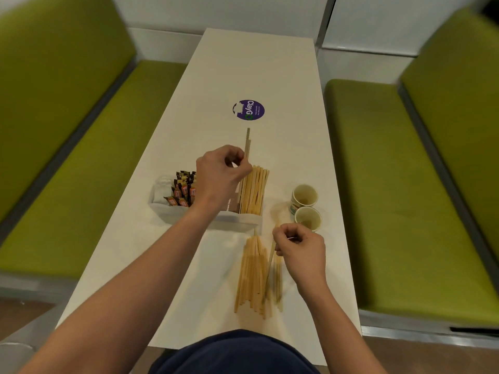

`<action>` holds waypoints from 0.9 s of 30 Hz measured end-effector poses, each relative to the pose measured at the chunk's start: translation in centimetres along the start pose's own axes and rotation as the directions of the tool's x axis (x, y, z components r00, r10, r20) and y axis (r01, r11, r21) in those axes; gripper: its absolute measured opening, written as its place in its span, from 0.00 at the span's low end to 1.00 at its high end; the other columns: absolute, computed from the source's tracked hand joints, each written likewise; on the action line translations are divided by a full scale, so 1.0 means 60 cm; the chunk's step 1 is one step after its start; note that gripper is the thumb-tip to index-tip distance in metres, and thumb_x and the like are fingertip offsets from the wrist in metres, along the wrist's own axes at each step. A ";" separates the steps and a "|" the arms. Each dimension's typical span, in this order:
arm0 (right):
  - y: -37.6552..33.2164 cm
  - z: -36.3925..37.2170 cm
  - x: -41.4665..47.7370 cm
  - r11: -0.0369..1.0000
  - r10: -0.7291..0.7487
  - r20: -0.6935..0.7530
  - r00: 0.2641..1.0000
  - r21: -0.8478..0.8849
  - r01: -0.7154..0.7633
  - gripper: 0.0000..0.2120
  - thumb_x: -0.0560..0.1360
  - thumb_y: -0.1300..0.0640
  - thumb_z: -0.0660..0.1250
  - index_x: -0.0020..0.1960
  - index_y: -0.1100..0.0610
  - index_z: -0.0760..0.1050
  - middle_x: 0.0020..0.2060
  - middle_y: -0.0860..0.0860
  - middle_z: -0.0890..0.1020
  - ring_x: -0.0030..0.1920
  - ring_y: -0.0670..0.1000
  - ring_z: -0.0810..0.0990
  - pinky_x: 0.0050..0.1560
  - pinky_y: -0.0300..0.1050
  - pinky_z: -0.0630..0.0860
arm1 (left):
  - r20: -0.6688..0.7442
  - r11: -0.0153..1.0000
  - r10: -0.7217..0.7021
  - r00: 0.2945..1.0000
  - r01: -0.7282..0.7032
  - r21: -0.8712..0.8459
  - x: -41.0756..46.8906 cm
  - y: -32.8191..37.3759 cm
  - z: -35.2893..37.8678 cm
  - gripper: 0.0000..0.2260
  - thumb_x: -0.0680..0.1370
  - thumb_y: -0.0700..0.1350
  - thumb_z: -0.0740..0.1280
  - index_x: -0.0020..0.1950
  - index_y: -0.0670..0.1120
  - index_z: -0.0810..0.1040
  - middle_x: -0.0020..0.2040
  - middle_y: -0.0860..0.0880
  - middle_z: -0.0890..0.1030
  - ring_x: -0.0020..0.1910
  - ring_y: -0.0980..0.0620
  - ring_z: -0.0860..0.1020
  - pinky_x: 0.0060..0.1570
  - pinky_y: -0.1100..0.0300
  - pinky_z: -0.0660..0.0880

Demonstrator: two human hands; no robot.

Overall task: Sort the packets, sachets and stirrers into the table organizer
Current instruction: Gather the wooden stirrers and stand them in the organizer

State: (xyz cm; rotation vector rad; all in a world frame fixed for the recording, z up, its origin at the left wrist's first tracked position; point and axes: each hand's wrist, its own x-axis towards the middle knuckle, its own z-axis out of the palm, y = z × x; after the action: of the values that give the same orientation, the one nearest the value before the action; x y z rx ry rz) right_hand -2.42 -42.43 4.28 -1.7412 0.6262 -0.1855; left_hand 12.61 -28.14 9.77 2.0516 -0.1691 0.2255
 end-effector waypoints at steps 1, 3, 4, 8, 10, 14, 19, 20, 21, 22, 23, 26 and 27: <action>-0.002 -0.001 0.002 1.000 -0.011 -0.020 1.000 0.018 0.012 0.05 0.75 0.59 0.74 0.41 0.53 0.84 0.34 0.49 0.84 0.33 0.47 0.83 0.43 0.51 0.85 | -0.022 1.000 -0.015 1.000 0.015 -0.024 0.005 -0.005 0.011 0.01 0.72 0.44 0.73 0.42 0.48 0.84 0.36 0.56 0.83 0.33 0.61 0.77 0.41 0.61 0.78; -0.007 -0.005 0.008 0.998 -0.031 -0.062 0.998 0.045 0.034 0.05 0.76 0.58 0.74 0.42 0.52 0.84 0.34 0.49 0.85 0.35 0.49 0.84 0.44 0.51 0.85 | -0.041 0.997 -0.069 0.997 0.067 -0.050 0.006 -0.020 0.033 0.01 0.72 0.45 0.73 0.43 0.49 0.84 0.36 0.56 0.83 0.31 0.63 0.76 0.39 0.64 0.75; -0.009 -0.006 0.012 0.998 -0.040 -0.083 0.996 0.050 0.045 0.05 0.76 0.58 0.73 0.42 0.52 0.84 0.34 0.49 0.85 0.35 0.49 0.84 0.45 0.51 0.85 | -0.047 0.994 -0.098 0.994 0.096 -0.050 0.001 -0.029 0.042 0.02 0.72 0.46 0.73 0.43 0.49 0.84 0.36 0.57 0.82 0.30 0.63 0.75 0.37 0.65 0.74; -0.024 -0.007 0.036 0.991 -0.093 -0.141 0.986 0.079 0.105 0.04 0.76 0.58 0.73 0.43 0.52 0.84 0.35 0.49 0.85 0.37 0.51 0.85 0.46 0.54 0.85 | -0.018 0.981 -0.190 0.982 0.190 0.032 -0.024 -0.066 0.066 0.03 0.73 0.48 0.72 0.45 0.51 0.83 0.39 0.59 0.82 0.32 0.60 0.78 0.34 0.62 0.73; -0.036 -0.003 0.057 0.986 -0.136 -0.162 0.977 0.078 0.150 0.03 0.76 0.56 0.73 0.44 0.52 0.84 0.36 0.48 0.85 0.40 0.52 0.85 0.47 0.55 0.84 | 0.004 0.975 -0.210 0.978 0.209 0.072 -0.032 -0.081 0.071 0.05 0.73 0.49 0.72 0.46 0.50 0.83 0.40 0.59 0.82 0.34 0.58 0.79 0.35 0.62 0.72; -0.076 0.021 0.113 0.966 -0.219 -0.250 0.943 0.080 0.245 0.02 0.77 0.53 0.73 0.47 0.51 0.84 0.38 0.46 0.85 0.42 0.50 0.85 0.47 0.53 0.84 | 0.028 0.973 -0.207 0.978 0.203 0.106 -0.032 -0.092 0.075 0.06 0.75 0.49 0.72 0.46 0.48 0.84 0.40 0.57 0.83 0.37 0.59 0.80 0.38 0.61 0.76; -0.096 0.066 0.164 0.958 -0.279 -0.236 0.931 -0.004 0.286 0.04 0.77 0.51 0.71 0.45 0.50 0.82 0.37 0.43 0.84 0.40 0.46 0.84 0.48 0.51 0.83 | 0.054 0.968 -0.188 0.981 0.176 0.177 -0.034 -0.101 0.077 0.08 0.76 0.52 0.72 0.47 0.49 0.85 0.38 0.57 0.83 0.39 0.59 0.81 0.40 0.59 0.79; -0.093 0.073 0.169 0.958 -0.283 -0.228 0.932 -0.030 0.284 0.04 0.77 0.50 0.71 0.44 0.49 0.82 0.36 0.43 0.84 0.39 0.45 0.84 0.49 0.50 0.83 | 0.060 0.968 -0.181 0.982 0.167 0.188 -0.035 -0.104 0.077 0.08 0.76 0.52 0.72 0.47 0.49 0.85 0.38 0.56 0.83 0.39 0.58 0.81 0.41 0.58 0.79; -0.087 0.079 0.173 0.959 -0.284 -0.215 0.934 -0.061 0.278 0.04 0.77 0.50 0.71 0.44 0.48 0.81 0.36 0.42 0.84 0.39 0.44 0.83 0.48 0.47 0.82 | 0.064 0.968 -0.171 0.983 0.156 0.198 -0.037 -0.105 0.077 0.08 0.77 0.52 0.72 0.47 0.48 0.85 0.38 0.55 0.83 0.39 0.57 0.81 0.42 0.58 0.79; -0.081 0.084 0.174 0.958 -0.284 -0.196 0.939 -0.093 0.270 0.05 0.78 0.50 0.71 0.44 0.48 0.81 0.36 0.42 0.84 0.39 0.43 0.83 0.47 0.43 0.81 | 0.066 0.967 -0.159 0.985 0.142 0.211 -0.038 -0.106 0.077 0.08 0.77 0.52 0.72 0.48 0.48 0.85 0.39 0.54 0.84 0.39 0.56 0.81 0.43 0.57 0.79; -0.073 0.088 0.175 0.958 -0.279 -0.173 0.945 -0.119 0.261 0.05 0.78 0.50 0.70 0.44 0.48 0.81 0.36 0.41 0.83 0.40 0.42 0.83 0.45 0.40 0.79 | 0.065 0.966 -0.145 0.987 0.127 0.226 -0.039 -0.107 0.077 0.09 0.77 0.52 0.72 0.49 0.48 0.86 0.40 0.53 0.84 0.40 0.56 0.81 0.43 0.57 0.79; -0.051 0.095 0.174 0.960 -0.243 -0.089 0.966 -0.169 0.225 0.06 0.79 0.51 0.70 0.47 0.52 0.84 0.39 0.42 0.84 0.41 0.42 0.83 0.45 0.41 0.78 | 0.063 0.962 -0.115 0.991 0.096 0.255 -0.040 -0.106 0.074 0.12 0.77 0.54 0.71 0.51 0.46 0.86 0.43 0.50 0.85 0.42 0.54 0.81 0.45 0.56 0.79; -0.044 0.097 0.174 0.956 -0.235 -0.068 0.970 -0.198 0.217 0.07 0.79 0.52 0.70 0.48 0.53 0.84 0.39 0.43 0.85 0.42 0.43 0.83 0.46 0.44 0.80 | 0.067 0.962 -0.106 0.992 0.085 0.259 -0.040 -0.107 0.073 0.13 0.78 0.54 0.70 0.52 0.45 0.86 0.44 0.50 0.85 0.43 0.53 0.81 0.46 0.56 0.79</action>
State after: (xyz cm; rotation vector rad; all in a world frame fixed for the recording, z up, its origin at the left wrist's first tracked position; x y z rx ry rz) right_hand 9.76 -42.34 3.09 -1.9980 0.5218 -0.3771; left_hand 12.04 -28.92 1.72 2.3214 -0.0930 0.1091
